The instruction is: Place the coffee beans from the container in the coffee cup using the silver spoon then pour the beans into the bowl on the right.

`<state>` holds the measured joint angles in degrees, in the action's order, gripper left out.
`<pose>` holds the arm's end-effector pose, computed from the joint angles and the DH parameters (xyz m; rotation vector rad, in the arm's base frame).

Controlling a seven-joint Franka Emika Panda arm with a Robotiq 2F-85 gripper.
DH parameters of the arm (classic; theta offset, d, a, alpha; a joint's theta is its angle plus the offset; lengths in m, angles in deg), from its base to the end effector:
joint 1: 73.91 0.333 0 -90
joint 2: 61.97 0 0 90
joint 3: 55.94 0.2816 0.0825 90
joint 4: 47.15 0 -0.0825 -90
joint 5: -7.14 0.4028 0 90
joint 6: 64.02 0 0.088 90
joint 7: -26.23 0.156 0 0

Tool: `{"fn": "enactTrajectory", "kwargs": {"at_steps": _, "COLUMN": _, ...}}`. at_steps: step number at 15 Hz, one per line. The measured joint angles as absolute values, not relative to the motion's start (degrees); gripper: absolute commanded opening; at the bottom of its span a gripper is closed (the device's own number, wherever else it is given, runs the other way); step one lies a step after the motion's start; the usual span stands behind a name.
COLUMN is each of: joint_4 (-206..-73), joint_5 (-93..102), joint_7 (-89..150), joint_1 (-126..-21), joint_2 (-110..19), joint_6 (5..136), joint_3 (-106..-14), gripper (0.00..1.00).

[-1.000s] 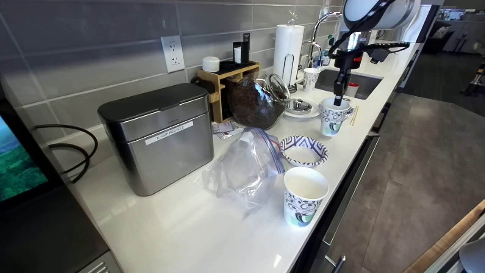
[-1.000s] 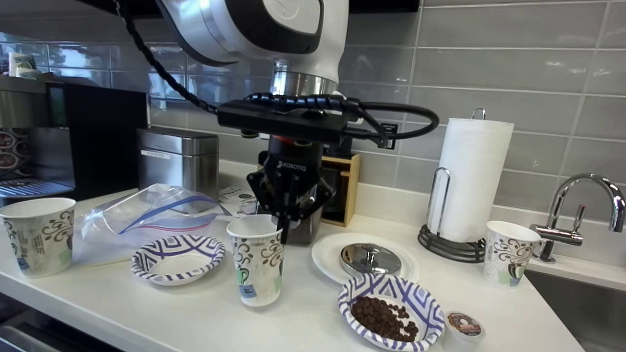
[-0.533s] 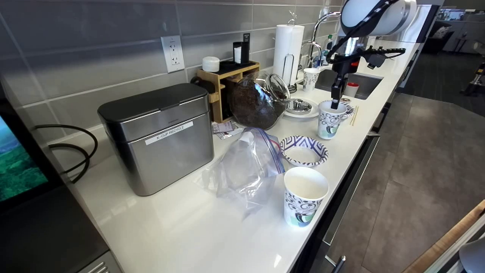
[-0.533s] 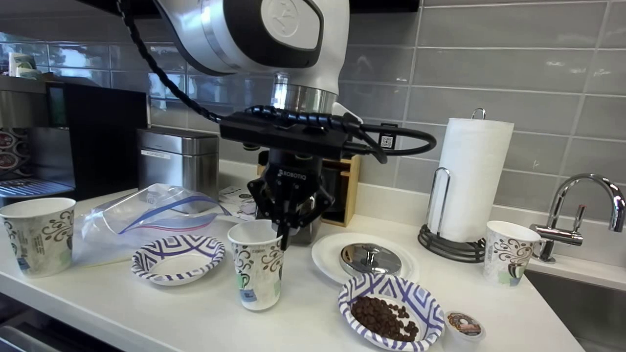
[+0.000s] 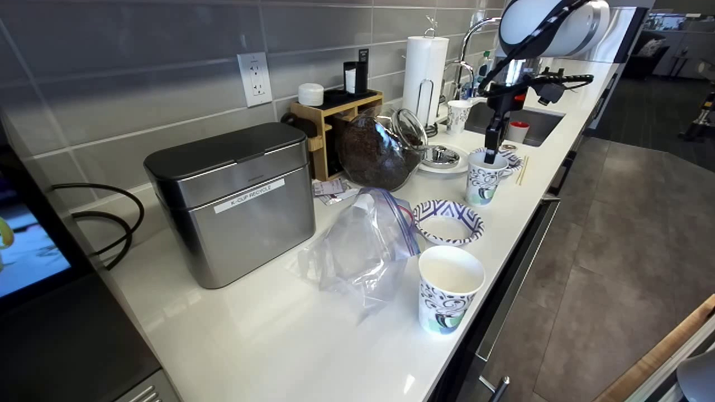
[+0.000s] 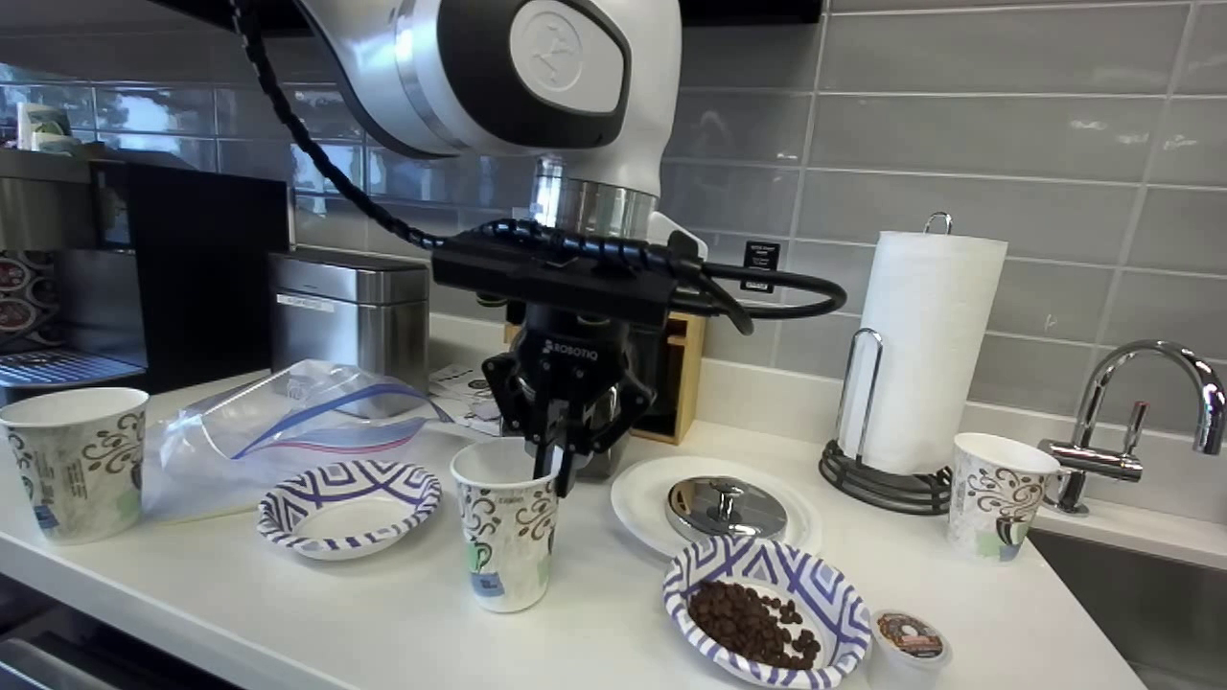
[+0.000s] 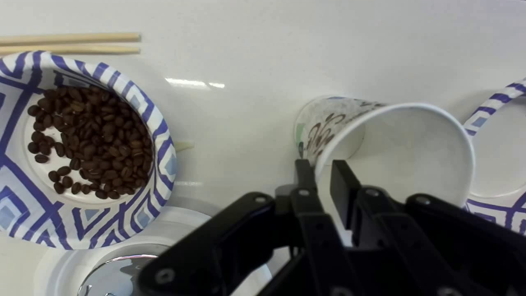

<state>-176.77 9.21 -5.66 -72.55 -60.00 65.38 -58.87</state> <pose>0.5300 -0.0123 0.2467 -3.0069 -0.7769 0.0452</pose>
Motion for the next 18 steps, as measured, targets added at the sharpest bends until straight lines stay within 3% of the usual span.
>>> {"fn": "enactTrajectory", "kwargs": {"at_steps": 5, "joint_4": -176.77, "joint_5": 9.21, "joint_7": -5.79, "joint_1": -73.01, "joint_2": -60.12, "joint_6": 67.61, "joint_3": -58.83, "gripper": 0.89}}
{"fn": "enactTrajectory", "kwargs": {"at_steps": 7, "joint_4": -176.75, "joint_5": 9.21, "joint_7": -5.9, "joint_1": -73.29, "joint_2": -60.45, "joint_6": 68.48, "joint_3": -58.82, "gripper": 0.99}}
{"fn": "enactTrajectory", "kwargs": {"at_steps": 18, "joint_4": -175.4, "joint_5": 8.65, "joint_7": -6.83, "joint_1": -73.52, "joint_2": -68.15, "joint_6": 67.49, "joint_3": -58.69, "gripper": 1.0}}
